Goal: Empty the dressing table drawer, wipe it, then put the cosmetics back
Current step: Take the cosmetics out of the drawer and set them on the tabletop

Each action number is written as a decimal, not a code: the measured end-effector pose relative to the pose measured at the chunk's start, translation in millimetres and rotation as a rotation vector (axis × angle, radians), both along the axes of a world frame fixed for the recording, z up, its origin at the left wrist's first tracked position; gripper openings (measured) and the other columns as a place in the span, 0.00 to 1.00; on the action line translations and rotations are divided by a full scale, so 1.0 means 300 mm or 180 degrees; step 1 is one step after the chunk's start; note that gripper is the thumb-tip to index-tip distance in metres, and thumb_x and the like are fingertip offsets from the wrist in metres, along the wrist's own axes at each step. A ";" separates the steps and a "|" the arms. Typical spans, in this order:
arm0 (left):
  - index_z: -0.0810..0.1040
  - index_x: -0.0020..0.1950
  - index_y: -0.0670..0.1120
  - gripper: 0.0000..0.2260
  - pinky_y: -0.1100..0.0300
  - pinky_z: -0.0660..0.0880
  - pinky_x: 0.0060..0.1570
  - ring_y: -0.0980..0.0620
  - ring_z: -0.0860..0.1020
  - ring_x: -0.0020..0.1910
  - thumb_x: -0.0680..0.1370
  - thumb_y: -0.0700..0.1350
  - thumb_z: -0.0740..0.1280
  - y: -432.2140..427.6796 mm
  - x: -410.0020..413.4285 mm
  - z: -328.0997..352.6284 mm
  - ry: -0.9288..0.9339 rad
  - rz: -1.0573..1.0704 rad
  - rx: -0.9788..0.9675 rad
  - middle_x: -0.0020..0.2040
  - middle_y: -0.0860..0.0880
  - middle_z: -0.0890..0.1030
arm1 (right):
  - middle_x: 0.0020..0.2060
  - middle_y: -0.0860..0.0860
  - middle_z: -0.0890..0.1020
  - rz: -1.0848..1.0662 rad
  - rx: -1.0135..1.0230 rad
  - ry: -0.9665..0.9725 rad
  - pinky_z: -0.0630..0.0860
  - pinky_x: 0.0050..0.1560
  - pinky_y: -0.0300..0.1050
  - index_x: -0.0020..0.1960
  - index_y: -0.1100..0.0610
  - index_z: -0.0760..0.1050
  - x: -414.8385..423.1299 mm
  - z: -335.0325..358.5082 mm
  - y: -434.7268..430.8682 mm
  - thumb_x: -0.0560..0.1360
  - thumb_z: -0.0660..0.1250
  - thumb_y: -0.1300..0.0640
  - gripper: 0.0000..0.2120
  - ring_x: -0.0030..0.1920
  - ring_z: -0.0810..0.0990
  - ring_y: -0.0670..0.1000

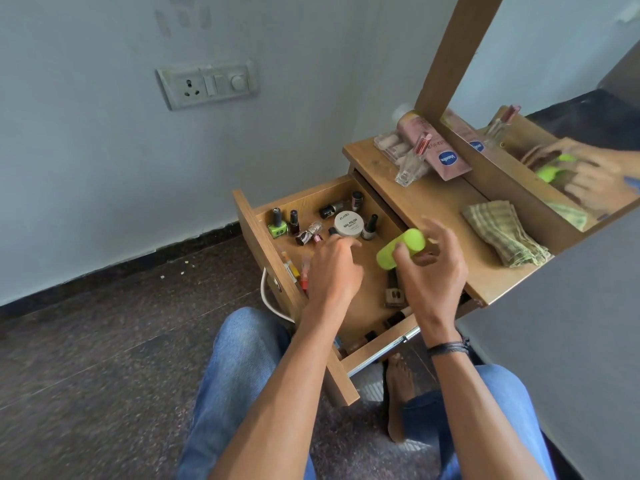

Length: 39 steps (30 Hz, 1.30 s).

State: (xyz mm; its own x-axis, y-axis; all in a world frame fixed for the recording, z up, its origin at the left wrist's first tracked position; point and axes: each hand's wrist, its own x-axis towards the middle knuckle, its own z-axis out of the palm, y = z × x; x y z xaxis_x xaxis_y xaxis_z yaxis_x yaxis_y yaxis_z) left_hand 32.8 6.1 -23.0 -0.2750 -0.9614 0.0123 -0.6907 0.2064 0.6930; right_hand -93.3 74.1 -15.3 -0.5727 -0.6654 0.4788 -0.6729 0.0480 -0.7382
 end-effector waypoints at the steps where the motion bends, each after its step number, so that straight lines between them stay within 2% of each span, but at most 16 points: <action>1: 0.81 0.64 0.48 0.18 0.44 0.77 0.61 0.45 0.76 0.65 0.76 0.35 0.70 0.000 0.000 -0.002 -0.0034 0.0025 -0.0062 0.64 0.47 0.80 | 0.53 0.50 0.81 -0.0038 -0.0177 0.0036 0.81 0.41 0.43 0.65 0.53 0.76 -0.009 0.032 -0.009 0.73 0.75 0.59 0.22 0.41 0.79 0.45; 3: 0.81 0.64 0.49 0.17 0.48 0.76 0.61 0.46 0.74 0.65 0.77 0.37 0.71 0.001 0.001 -0.008 -0.0075 0.0039 -0.0136 0.63 0.48 0.81 | 0.53 0.52 0.82 -0.0172 -0.0449 0.0120 0.80 0.42 0.42 0.66 0.55 0.75 -0.035 0.093 -0.041 0.73 0.74 0.58 0.22 0.42 0.80 0.47; 6: 0.81 0.65 0.50 0.16 0.54 0.75 0.57 0.48 0.73 0.64 0.78 0.39 0.71 0.003 0.003 -0.013 -0.0155 0.0007 -0.0118 0.63 0.49 0.81 | 0.51 0.48 0.83 -0.0433 -0.0534 0.0114 0.81 0.48 0.53 0.65 0.52 0.75 -0.091 0.158 -0.115 0.72 0.73 0.54 0.22 0.43 0.81 0.52; 8: 0.80 0.65 0.50 0.16 0.54 0.75 0.57 0.48 0.73 0.64 0.78 0.40 0.71 0.004 0.006 -0.015 -0.0197 0.0000 -0.0077 0.64 0.49 0.81 | 0.50 0.44 0.82 -0.0535 -0.0440 0.0063 0.79 0.52 0.58 0.64 0.50 0.75 -0.127 0.175 -0.160 0.71 0.72 0.51 0.22 0.45 0.82 0.54; 10: 0.80 0.66 0.50 0.17 0.52 0.75 0.59 0.47 0.73 0.64 0.78 0.41 0.71 0.007 0.007 -0.018 -0.0244 0.0011 -0.0034 0.65 0.49 0.80 | 0.49 0.42 0.80 -0.0571 -0.0278 0.0036 0.78 0.54 0.59 0.63 0.50 0.75 -0.159 0.174 -0.195 0.71 0.72 0.50 0.21 0.46 0.81 0.55; 15: 0.78 0.69 0.51 0.19 0.45 0.69 0.68 0.45 0.69 0.68 0.78 0.40 0.69 0.013 0.011 -0.027 -0.0601 -0.0173 0.0172 0.68 0.48 0.77 | 0.49 0.44 0.81 -0.0493 -0.0066 -0.0017 0.78 0.56 0.59 0.65 0.50 0.74 -0.215 0.154 -0.266 0.71 0.73 0.51 0.23 0.49 0.82 0.55; 17: 0.76 0.70 0.51 0.21 0.42 0.66 0.71 0.43 0.66 0.71 0.77 0.38 0.67 0.019 0.013 -0.024 -0.0803 -0.0357 0.0307 0.71 0.47 0.74 | 0.50 0.44 0.81 -0.0443 0.0071 -0.0060 0.77 0.59 0.58 0.67 0.51 0.73 -0.225 0.146 -0.281 0.71 0.75 0.54 0.25 0.51 0.82 0.52; 21: 0.76 0.69 0.50 0.22 0.39 0.60 0.74 0.42 0.60 0.75 0.76 0.35 0.66 0.026 0.017 -0.021 -0.1092 -0.0584 0.0416 0.75 0.46 0.69 | 0.58 0.45 0.81 -0.0373 0.0263 -0.0221 0.76 0.62 0.52 0.71 0.51 0.69 -0.242 0.100 -0.278 0.70 0.79 0.57 0.33 0.53 0.81 0.48; 24: 0.75 0.70 0.51 0.24 0.41 0.61 0.73 0.43 0.61 0.73 0.76 0.35 0.66 0.017 0.034 0.000 -0.1095 -0.0635 0.0380 0.74 0.47 0.70 | 0.61 0.49 0.79 -0.0557 0.0126 -0.0318 0.73 0.58 0.41 0.73 0.53 0.67 -0.247 0.089 -0.260 0.68 0.80 0.57 0.38 0.51 0.78 0.43; 26: 0.75 0.71 0.52 0.26 0.42 0.61 0.71 0.44 0.62 0.73 0.75 0.34 0.66 0.004 0.054 0.021 -0.1175 -0.0691 0.0362 0.73 0.48 0.70 | 0.58 0.51 0.78 -0.0639 -0.0126 -0.0219 0.75 0.53 0.37 0.70 0.56 0.68 -0.226 0.093 -0.226 0.69 0.79 0.59 0.34 0.47 0.77 0.40; 29: 0.75 0.70 0.51 0.24 0.43 0.63 0.70 0.44 0.63 0.73 0.76 0.36 0.68 -0.015 0.092 0.044 -0.1430 -0.0856 0.0535 0.73 0.49 0.71 | 0.51 0.53 0.80 -0.0457 -0.0315 0.0306 0.79 0.45 0.43 0.60 0.58 0.75 -0.144 0.076 -0.141 0.74 0.72 0.63 0.16 0.42 0.80 0.46; 31: 0.76 0.67 0.48 0.20 0.44 0.67 0.66 0.44 0.65 0.71 0.76 0.37 0.69 -0.011 0.105 0.055 -0.1711 -0.0971 0.0639 0.70 0.48 0.73 | 0.45 0.51 0.82 -0.0148 0.0002 0.0668 0.79 0.41 0.45 0.53 0.57 0.79 -0.080 0.041 -0.078 0.77 0.69 0.62 0.05 0.39 0.80 0.47; 33: 0.76 0.67 0.46 0.19 0.46 0.69 0.62 0.43 0.65 0.70 0.76 0.37 0.69 0.002 0.105 0.062 -0.1993 -0.1114 0.0621 0.69 0.47 0.73 | 0.45 0.48 0.82 0.0192 0.0744 0.0903 0.81 0.42 0.48 0.51 0.55 0.80 -0.031 -0.008 -0.020 0.78 0.69 0.59 0.03 0.40 0.80 0.48; 36: 0.76 0.67 0.48 0.20 0.47 0.69 0.61 0.43 0.64 0.72 0.76 0.35 0.66 0.009 0.101 0.060 -0.2122 -0.1236 0.0628 0.70 0.49 0.70 | 0.50 0.50 0.81 0.0303 0.1956 0.1137 0.79 0.45 0.49 0.57 0.54 0.79 -0.007 -0.079 0.035 0.78 0.70 0.56 0.09 0.48 0.81 0.54; 39: 0.77 0.66 0.50 0.20 0.49 0.68 0.61 0.43 0.64 0.72 0.76 0.34 0.67 0.009 0.098 0.054 -0.2154 -0.1276 0.0685 0.69 0.49 0.71 | 0.54 0.54 0.80 0.0191 0.2725 0.1162 0.71 0.42 0.47 0.61 0.55 0.76 -0.005 -0.098 0.035 0.78 0.67 0.56 0.13 0.51 0.81 0.59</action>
State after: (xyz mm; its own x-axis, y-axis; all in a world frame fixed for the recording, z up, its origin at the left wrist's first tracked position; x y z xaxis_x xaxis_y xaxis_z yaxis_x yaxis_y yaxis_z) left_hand 62.2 8.8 -6.8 -0.4803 -0.7508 -0.4534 -0.8760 0.4367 0.2048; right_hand -94.9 84.7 -44.6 -0.4366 -0.8985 -0.0451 -0.8753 0.4358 -0.2096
